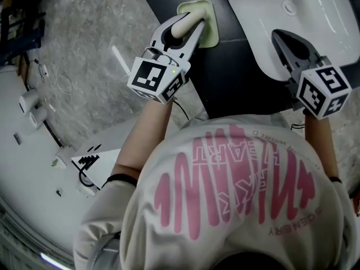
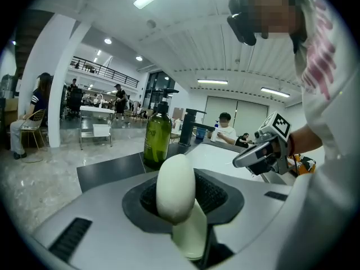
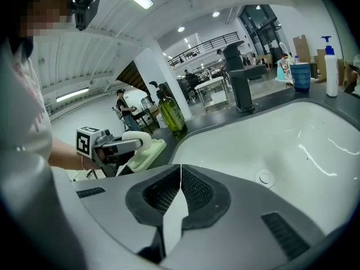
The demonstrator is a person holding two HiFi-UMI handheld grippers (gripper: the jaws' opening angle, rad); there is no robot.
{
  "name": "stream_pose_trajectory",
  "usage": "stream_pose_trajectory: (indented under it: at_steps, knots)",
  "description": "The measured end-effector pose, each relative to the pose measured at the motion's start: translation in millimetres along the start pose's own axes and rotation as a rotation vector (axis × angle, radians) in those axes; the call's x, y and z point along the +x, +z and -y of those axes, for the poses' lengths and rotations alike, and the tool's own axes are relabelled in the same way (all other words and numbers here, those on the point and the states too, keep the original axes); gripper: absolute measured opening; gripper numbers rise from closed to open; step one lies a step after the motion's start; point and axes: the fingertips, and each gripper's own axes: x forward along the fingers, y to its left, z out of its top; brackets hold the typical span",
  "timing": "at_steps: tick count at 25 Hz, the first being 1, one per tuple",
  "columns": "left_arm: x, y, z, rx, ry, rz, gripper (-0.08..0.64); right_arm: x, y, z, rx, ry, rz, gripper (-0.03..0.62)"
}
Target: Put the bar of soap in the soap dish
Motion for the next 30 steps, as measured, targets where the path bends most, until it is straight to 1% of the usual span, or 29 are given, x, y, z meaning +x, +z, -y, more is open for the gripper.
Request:
stream_pose_trajectory:
  at_steps: [4,8,11,20,30]
  knots:
    - [5,-3,0,0.055,0.0,-0.034,0.114,2,-4,-3,0.001,0.006,-0.014,0.018]
    - [10,-10,6,0.164,-0.007,-0.1,0.114,3,-4,-4,0.006,0.012,-0.017,0.018]
    - [12,-14,11,0.22,-0.019,-0.133,0.114,4,-5,-4,0.004,0.015,-0.023,0.018]
    - [16,-19,11,0.247,-0.011,-0.179,0.115,7,-11,-7,0.007,0.028,-0.041,0.018]
    - [17,-22,8,0.246,0.009,-0.191,0.115,5,-14,-6,0.005,0.025,-0.04,0.018]
